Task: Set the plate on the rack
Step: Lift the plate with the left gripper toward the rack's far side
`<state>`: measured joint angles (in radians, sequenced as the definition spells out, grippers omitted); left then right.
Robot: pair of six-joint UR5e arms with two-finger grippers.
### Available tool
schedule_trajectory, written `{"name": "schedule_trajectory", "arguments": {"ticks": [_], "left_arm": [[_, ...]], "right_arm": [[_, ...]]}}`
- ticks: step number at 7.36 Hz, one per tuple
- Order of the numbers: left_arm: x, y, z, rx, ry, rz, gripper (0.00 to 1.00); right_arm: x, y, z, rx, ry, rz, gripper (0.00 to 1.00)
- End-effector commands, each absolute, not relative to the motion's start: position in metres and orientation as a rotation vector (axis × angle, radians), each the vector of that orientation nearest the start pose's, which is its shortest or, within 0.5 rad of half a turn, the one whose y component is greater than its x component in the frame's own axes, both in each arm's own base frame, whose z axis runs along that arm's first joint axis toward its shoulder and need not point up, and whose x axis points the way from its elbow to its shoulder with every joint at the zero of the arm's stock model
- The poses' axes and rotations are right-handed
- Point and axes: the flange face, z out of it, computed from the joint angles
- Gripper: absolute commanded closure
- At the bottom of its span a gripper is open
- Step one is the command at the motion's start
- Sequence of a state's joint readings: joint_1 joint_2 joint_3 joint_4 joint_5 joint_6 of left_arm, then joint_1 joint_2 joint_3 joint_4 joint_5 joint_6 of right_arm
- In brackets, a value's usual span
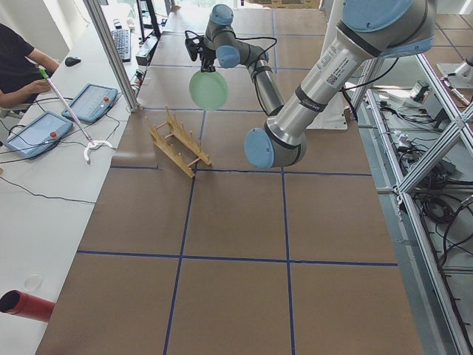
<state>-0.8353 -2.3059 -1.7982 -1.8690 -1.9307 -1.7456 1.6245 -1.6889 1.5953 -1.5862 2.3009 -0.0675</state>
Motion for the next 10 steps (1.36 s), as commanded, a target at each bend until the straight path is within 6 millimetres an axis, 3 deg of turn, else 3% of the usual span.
{"name": "schedule_trajectory", "arguments": {"ticks": [1, 2, 3, 4, 5, 6, 10], "left_arm": [[0.265, -0.544, 0.133, 0.231, 1.63, -0.7, 1.0], [0.257, -0.547, 0.157, 0.201, 1.733, -0.73, 1.0], [0.248, -0.566, 0.169, 0.243, 1.733, -0.78, 1.0], [0.234, -0.57, 0.17, 0.338, 1.789, -0.816, 1.0], [0.238, -0.583, 0.195, 0.387, 1.863, -0.824, 1.0], [0.232, -0.588, 0.203, 0.402, 1.931, -0.912, 1.0], [0.244, -0.621, 0.244, 0.44, 1.87, -1.033, 1.0]], "right_arm": [[0.09, -0.427, 0.706, -0.06, -0.734, 0.027, 0.0], [0.09, -0.427, 0.706, -0.06, -0.734, 0.027, 0.0], [0.09, -0.427, 0.706, -0.06, -0.734, 0.027, 0.0], [0.09, -0.427, 0.707, -0.061, -0.734, 0.027, 0.0], [0.09, -0.427, 0.707, -0.061, -0.734, 0.027, 0.0], [0.09, -0.427, 0.707, -0.061, -0.734, 0.027, 0.0], [0.09, -0.427, 0.706, -0.06, -0.734, 0.027, 0.0]]}}
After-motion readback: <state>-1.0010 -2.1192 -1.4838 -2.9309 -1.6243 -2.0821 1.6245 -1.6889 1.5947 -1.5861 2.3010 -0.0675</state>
